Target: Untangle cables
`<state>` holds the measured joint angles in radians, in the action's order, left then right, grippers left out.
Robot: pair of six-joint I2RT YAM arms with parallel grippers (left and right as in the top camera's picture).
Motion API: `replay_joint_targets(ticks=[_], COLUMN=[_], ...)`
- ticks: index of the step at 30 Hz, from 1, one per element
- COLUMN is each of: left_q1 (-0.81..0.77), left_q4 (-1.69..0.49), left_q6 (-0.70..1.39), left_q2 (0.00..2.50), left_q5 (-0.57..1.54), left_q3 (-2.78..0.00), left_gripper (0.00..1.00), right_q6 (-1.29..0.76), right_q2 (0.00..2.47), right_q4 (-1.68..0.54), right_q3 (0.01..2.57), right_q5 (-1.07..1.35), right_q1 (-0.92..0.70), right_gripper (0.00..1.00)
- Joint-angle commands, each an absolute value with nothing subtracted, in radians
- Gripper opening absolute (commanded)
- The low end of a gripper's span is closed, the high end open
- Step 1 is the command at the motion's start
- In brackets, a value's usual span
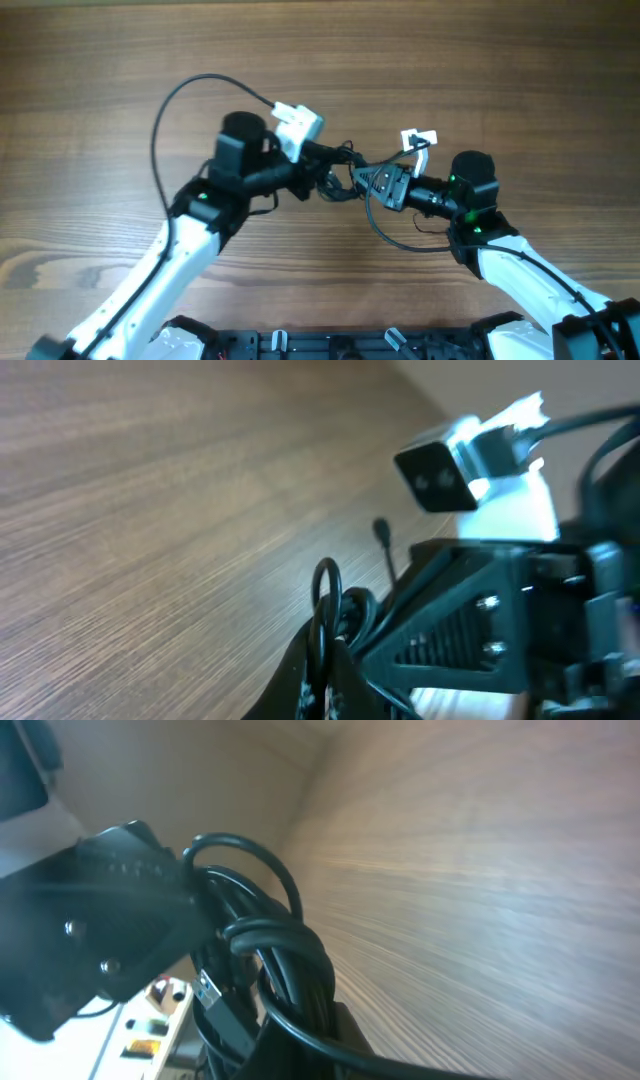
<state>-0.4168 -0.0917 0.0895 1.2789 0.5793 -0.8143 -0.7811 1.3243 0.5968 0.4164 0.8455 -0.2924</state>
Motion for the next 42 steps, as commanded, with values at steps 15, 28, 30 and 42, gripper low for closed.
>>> replay_joint_targets(ticks=[15, 28, 30, 42], left_q1=[-0.291, -0.53, -0.53, -0.535], left_q4=[-0.379, -0.181, -0.159, -0.181], left_q6=[0.758, 1.037, 1.037, 1.037], left_q2=[1.262, 1.389, 1.389, 1.39], left_q5=[0.572, 0.32, 0.312, 0.298], left_q3=[-0.843, -0.843, -0.843, -0.843], left_gripper=[1.0, 0.64, 0.64, 0.06], right_q6=[-1.192, -1.21, -1.205, -1.208], right_q2=[1.343, 1.343, 1.343, 1.343], right_q4=[0.679, 0.679, 0.679, 0.68], right_q3=[0.371, 0.371, 0.371, 0.371], right_q5=[0.528, 0.559, 0.582, 0.576], right_q1=[-0.285, -0.285, -0.285, -0.31], right_gripper=[0.04, 0.04, 0.04, 0.04])
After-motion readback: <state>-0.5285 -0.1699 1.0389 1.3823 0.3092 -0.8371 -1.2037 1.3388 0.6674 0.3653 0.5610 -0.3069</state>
